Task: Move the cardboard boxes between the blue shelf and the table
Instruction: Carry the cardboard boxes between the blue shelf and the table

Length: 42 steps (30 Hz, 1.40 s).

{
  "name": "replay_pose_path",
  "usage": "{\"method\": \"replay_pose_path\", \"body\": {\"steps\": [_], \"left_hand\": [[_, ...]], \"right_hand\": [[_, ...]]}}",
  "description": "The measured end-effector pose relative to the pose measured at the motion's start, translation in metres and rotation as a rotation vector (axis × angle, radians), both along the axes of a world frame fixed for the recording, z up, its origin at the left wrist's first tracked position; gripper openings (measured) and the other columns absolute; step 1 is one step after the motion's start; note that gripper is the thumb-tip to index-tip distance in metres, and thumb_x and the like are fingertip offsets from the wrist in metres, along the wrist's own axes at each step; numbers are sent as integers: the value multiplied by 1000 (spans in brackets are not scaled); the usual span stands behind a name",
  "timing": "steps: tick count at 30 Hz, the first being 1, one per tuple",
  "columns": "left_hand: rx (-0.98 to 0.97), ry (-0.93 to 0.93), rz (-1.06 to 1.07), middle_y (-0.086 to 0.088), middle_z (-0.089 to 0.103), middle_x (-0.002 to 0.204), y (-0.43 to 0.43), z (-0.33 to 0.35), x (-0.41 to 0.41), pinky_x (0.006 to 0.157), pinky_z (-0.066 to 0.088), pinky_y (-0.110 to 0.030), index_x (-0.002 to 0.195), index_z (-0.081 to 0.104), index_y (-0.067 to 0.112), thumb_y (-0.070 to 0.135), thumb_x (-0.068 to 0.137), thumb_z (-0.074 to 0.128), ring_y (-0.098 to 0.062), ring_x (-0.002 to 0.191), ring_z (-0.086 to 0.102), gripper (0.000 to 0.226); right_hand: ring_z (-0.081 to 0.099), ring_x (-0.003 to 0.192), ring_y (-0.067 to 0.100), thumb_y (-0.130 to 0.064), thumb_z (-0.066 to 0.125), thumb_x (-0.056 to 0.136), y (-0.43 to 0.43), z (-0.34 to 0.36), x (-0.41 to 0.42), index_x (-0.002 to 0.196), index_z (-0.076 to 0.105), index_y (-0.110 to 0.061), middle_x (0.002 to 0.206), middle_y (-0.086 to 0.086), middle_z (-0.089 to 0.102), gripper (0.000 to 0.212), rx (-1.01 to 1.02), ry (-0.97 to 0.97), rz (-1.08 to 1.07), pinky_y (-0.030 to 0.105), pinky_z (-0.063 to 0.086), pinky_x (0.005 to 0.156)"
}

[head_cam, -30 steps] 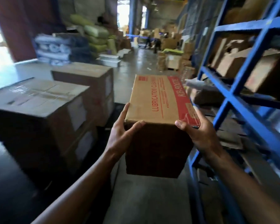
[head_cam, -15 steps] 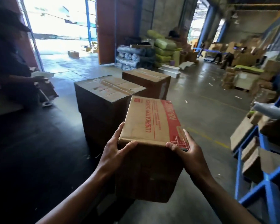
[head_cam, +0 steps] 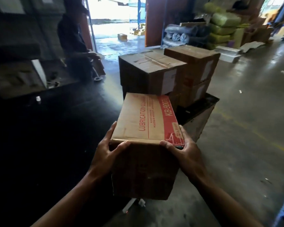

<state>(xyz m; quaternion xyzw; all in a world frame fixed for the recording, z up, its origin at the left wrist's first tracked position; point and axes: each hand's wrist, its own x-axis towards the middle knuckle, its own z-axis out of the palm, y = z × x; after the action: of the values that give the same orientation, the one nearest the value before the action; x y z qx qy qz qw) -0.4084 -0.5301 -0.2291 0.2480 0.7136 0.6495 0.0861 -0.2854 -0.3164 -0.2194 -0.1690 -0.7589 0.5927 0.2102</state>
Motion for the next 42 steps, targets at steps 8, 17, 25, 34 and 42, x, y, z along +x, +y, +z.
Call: {"method": "replay_pose_path", "body": {"steps": [8, 17, 25, 34, 42], "left_hand": [[12, -39, 189, 12, 60, 125, -63, -5, -16, 76, 52, -11, 152, 31, 28, 32, 82, 76, 5, 107, 62, 84], [-97, -152, 361, 25, 50, 133, -125, -63, -70, 92, 47, -16, 152, 16, 46, 61, 69, 64, 11, 115, 55, 97], [-114, -193, 361, 44, 44, 128, -139, -88, -162, 90, 41, -6, 154, 9, 46, 47, 85, 66, 18, 119, 47, 90], [-154, -162, 255, 22, 45, 147, -138, -93, -251, 114, 32, -33, 154, 22, 40, 67, 78, 66, 0, 136, 40, 92], [-197, -96, 276, 22, 49, 143, -134, -81, -270, 113, 36, -31, 152, 22, 45, 71, 77, 62, 2, 133, 45, 89]], "right_hand": [[66, 103, -2, -45, 82, 69, -46, -12, -62, 114, 37, -60, 108, -23, 66, 65, -11, 10, 178, 23, 54, 88], [61, 114, 0, -51, 85, 66, -88, -51, -175, 151, 27, -33, 126, -20, 58, 104, 55, -118, 437, 28, 52, 98], [59, 121, 6, -63, 83, 65, -100, -75, -268, 152, 21, -39, 138, -10, 57, 110, 63, -182, 451, 45, 49, 104], [41, 136, 7, -61, 76, 70, -99, -59, -334, 156, 17, -27, 156, -6, 36, 109, 285, -198, 357, 35, 40, 113], [27, 146, 11, -56, 84, 61, -92, -56, -362, 156, 23, -14, 160, 1, 29, 120, 458, -200, 314, 32, 24, 121]]}}
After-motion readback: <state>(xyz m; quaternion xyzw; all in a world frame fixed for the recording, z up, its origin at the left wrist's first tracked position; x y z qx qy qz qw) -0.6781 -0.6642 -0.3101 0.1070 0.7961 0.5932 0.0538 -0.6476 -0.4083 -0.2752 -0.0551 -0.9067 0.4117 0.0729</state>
